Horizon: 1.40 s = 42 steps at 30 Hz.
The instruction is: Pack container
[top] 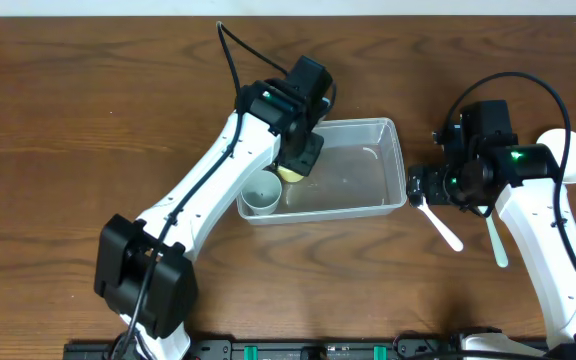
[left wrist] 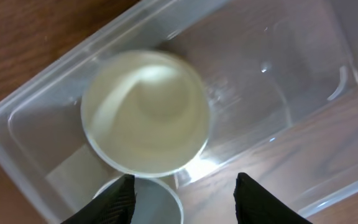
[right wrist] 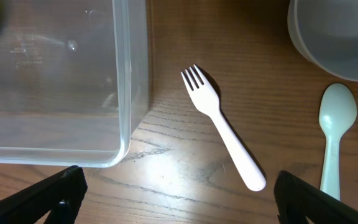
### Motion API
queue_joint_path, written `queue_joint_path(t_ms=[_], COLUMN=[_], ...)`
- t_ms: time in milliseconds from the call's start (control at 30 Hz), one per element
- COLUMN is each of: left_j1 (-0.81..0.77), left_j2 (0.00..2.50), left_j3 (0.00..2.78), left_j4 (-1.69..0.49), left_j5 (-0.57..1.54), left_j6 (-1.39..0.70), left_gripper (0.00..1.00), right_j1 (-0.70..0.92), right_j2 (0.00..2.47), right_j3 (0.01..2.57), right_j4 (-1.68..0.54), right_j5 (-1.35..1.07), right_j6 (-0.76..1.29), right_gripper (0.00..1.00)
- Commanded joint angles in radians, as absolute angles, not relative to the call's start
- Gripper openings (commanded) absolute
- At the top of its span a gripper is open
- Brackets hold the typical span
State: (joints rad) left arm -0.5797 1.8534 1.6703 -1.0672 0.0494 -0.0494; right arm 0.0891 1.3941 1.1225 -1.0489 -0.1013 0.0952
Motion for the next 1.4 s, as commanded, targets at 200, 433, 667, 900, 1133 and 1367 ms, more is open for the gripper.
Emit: queue_joint_path(t_ms=[200, 433, 667, 900, 1133, 1367], left_j1=[-0.451, -0.130, 0.068, 0.086, 0.086, 0.086], left_j2=[1.510, 1.384, 1.424, 1.497, 1.534, 1.536], left_j3=[1.674, 1.673, 1.653, 1.644, 1.644, 1.644], left_j4=[-1.177, -1.221, -1.222, -1.227, -1.226, -1.227], left_j5=[-0.098, -0.049, 0.096, 0.120, 0.125, 0.125], left_j6=[-0.092, -0.144, -0.144, -0.144, -0.144, -0.144], left_gripper=[0.57, 0.73, 0.80, 0.80, 0.80, 0.80], right_j1=[0.078, 0.073, -0.017, -0.071, -0.071, -0.064], right_j2=[1.380, 1.405, 1.577, 1.823, 2.006, 2.120], right_j3=[1.251, 1.587, 1.674, 1.674, 1.674, 1.674], right_j4=[-1.056, -1.151, -1.207, -1.198, -1.166, -1.131], right_j5=[-0.075, 0.089, 0.089, 0.116, 0.116, 0.076], right_j6=[0.127, 0.096, 0.062, 0.063, 0.081, 0.081], right_gripper=[0.99, 0.99, 0.99, 0.99, 0.94, 0.79])
